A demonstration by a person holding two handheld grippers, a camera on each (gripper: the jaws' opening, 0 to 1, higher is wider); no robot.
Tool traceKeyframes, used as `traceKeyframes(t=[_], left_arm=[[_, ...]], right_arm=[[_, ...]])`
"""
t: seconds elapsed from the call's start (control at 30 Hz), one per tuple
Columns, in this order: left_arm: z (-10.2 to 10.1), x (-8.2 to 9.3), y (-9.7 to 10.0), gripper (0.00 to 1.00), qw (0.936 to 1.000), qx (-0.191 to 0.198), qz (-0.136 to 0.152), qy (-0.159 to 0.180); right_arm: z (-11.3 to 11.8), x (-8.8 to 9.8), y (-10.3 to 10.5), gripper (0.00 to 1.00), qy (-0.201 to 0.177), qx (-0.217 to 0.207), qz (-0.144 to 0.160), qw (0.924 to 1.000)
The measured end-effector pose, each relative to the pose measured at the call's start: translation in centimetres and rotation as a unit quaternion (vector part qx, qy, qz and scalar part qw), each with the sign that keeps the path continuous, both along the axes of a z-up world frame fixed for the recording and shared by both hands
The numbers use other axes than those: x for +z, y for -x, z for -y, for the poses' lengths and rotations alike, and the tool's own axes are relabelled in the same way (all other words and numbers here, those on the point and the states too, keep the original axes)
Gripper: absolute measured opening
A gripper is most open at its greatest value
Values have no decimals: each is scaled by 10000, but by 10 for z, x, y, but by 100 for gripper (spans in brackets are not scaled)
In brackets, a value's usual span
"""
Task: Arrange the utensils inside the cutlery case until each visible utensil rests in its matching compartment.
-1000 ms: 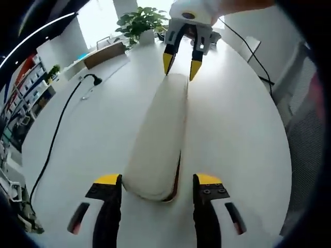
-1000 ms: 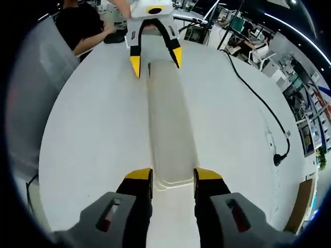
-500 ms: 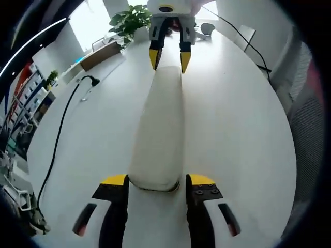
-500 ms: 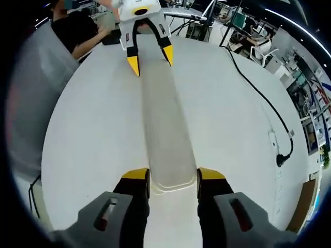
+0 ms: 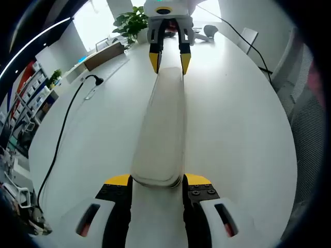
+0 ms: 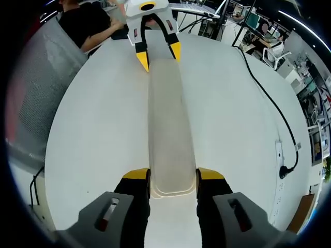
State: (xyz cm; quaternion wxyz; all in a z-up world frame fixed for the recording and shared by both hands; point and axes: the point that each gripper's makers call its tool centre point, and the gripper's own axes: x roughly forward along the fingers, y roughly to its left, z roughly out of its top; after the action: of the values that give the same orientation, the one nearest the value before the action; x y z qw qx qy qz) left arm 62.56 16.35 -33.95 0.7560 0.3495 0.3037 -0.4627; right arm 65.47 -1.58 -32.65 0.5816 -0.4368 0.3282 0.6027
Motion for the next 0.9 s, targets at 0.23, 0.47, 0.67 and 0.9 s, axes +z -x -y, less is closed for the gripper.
traceKeyframes(t=[0.23, 0.47, 0.67, 0.9], left_arm=[[-1, 1, 4, 37, 9998, -93, 161, -69], [-7, -4, 1, 40, 9999, 158, 37, 7], [-5, -3, 4, 45, 9995, 279, -102, 112], [-2, -4, 8, 47, 9998, 207, -49, 19]], right_arm=[[0, 0, 3, 33, 53, 181, 7, 9998], [-4, -1, -1, 18, 65, 152, 110, 9998], [-17, 12, 14, 28, -710, -670, -816, 9919], [-2, 20, -23, 31, -1260, -1917, -899, 9692]])
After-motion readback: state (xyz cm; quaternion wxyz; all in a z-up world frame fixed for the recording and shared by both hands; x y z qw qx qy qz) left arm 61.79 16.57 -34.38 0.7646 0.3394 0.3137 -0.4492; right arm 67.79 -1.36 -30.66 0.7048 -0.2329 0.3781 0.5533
